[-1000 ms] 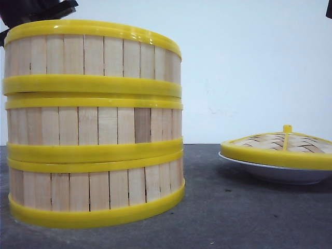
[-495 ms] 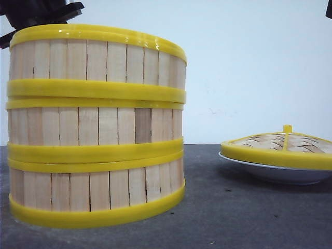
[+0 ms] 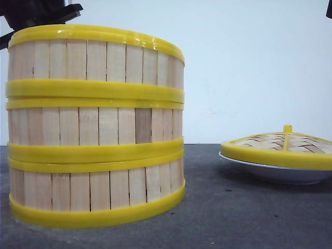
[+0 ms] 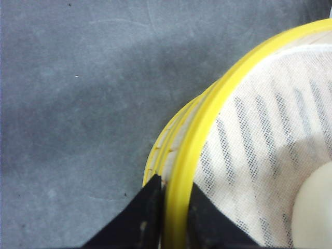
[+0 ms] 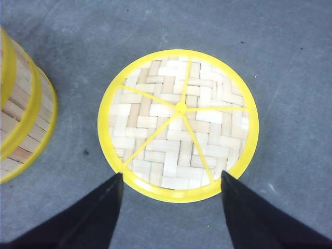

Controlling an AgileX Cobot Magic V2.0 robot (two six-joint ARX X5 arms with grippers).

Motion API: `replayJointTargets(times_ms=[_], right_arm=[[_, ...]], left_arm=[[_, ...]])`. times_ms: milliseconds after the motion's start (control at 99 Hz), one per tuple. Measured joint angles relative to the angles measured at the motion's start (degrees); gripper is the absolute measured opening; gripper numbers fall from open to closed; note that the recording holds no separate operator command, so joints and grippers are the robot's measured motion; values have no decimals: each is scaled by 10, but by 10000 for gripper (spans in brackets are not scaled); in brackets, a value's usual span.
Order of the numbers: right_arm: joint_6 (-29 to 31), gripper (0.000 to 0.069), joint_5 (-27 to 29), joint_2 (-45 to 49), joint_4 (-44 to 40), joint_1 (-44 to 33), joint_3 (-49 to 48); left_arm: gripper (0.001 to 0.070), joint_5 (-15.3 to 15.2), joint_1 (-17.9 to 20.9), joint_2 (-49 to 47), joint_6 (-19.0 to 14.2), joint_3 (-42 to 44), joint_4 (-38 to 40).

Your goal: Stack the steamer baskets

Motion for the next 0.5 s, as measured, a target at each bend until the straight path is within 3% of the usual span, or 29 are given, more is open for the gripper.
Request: replayJointTargets(times_ms=[202, 313, 495], right_arm=[[0, 373, 0, 0, -1, 0, 0], [0, 453, 0, 0, 0, 0, 0], [0, 511, 0, 3, 22, 0, 0]], left_arm=[[188, 2, 0, 0, 0, 0, 1], [250, 0, 0, 0, 0, 0, 1], [277, -15, 1, -18, -2, 3, 0]])
